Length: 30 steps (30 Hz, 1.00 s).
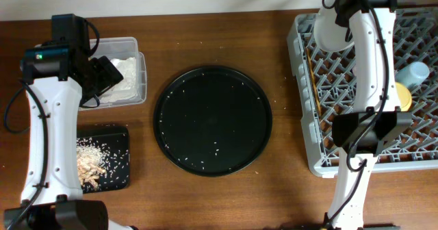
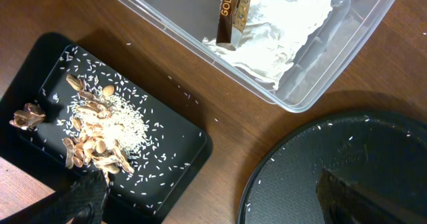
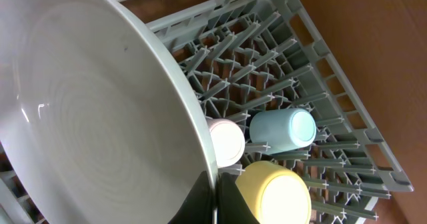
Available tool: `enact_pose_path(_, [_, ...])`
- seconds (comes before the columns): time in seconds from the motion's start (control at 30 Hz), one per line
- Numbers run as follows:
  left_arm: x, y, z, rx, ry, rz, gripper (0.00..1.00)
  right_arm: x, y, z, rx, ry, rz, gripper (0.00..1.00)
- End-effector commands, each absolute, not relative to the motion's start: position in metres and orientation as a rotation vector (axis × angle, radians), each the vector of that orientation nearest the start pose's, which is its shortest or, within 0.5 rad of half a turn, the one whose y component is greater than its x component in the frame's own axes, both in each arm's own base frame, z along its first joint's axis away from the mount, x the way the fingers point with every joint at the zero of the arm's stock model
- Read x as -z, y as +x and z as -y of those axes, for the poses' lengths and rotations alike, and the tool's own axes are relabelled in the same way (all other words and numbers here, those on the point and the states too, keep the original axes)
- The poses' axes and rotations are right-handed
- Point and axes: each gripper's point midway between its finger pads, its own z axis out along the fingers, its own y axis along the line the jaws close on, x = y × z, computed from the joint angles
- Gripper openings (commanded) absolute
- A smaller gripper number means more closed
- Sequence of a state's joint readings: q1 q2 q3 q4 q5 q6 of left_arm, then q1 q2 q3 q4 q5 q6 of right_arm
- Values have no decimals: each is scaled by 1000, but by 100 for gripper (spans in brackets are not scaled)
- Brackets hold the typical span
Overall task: Sort waste into correct bins and load items into the dishwasher rack
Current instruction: 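Lift the plate and carry it right over the dish rack, then stand the plate upright in the rack's back left slots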
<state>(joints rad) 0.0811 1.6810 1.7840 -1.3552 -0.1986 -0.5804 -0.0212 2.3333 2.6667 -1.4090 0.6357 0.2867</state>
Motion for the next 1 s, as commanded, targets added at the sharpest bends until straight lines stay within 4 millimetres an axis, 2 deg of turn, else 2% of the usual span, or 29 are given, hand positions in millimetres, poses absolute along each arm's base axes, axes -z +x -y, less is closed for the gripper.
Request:
enact_pose_path(0.0, [-236,357,-65,-162,-945,-2598,99,-245,520,102,755,549,-2424,4])
enact_pose_path(0.13, [-236,357,-65,-162,-945,-2598,99,-217,531,87,769,501,-2472,4])
enact_pose_path(0.2, [-236,357,-65,-163,-945,-2598,99,-216,531,89,800,499,-2465,4])
enact_pose_path(0.3, [-236,357,-65,-162,-945,-2598,99,-226,529,100,921,463,-2430,4])
enact_pose_path(0.33, [-236,357,-65,-162,-945,-2598,99,-224,530,98,906,460,-2439,4])
enact_pose_path(0.4, [-236,357,-65,-162,-945,-2598,99,-216,533,82,804,428,-2485,5])
enact_pose_path(0.47, [-236,357,-65,-162,-945,-2598,99,-209,534,62,735,379,-2527,14])
enact_pose_path(0.5, [-236,357,-65,-163,-945,-2598,99,-208,531,54,714,359,-2547,29])
enact_pose_path(0.57, [-236,357,-65,-163,-945,-2598,99,-212,525,33,634,318,-2580,98])
enact_pose_path(0.63, [-236,357,-65,-162,-945,-2598,99,-238,509,15,510,294,-2588,100])
enact_pose_path(0.67, [-236,357,-65,-162,-945,-2598,99,-270,498,10,428,298,-2546,100])
enact_pose_path(0.7, [-236,357,-65,-162,-945,-2598,99,-286,495,19,436,328,-2500,99])
enact_pose_path(0.73, [-236,357,-65,-163,-945,-2598,99,-294,495,30,438,362,-2468,91])
enact_pose_path(0.77, [-236,357,-65,-162,-945,-2598,99,-296,496,39,436,402,-2454,84])
enact_pose_path(0.8, [-236,357,-65,-162,-945,-2598,100,-295,495,57,431,492,-2439,53])
enact_pose_path(0.83, [-236,357,-65,-162,-945,-2598,99,-291,495,78,374,603,-2430,38])
enact_pose_path(0.9, [-236,357,-65,-162,-945,-2598,99,-286,502,93,115,658,-2438,42])
enact_pose_path(0.93, [-236,357,-65,-162,-945,-2598,99,-287,504,99,-43,676,-2434,36])
enact_pose_path(0.97, [-236,357,-65,-162,-945,-2598,99,-287,505,112,-207,704,-2414,18])
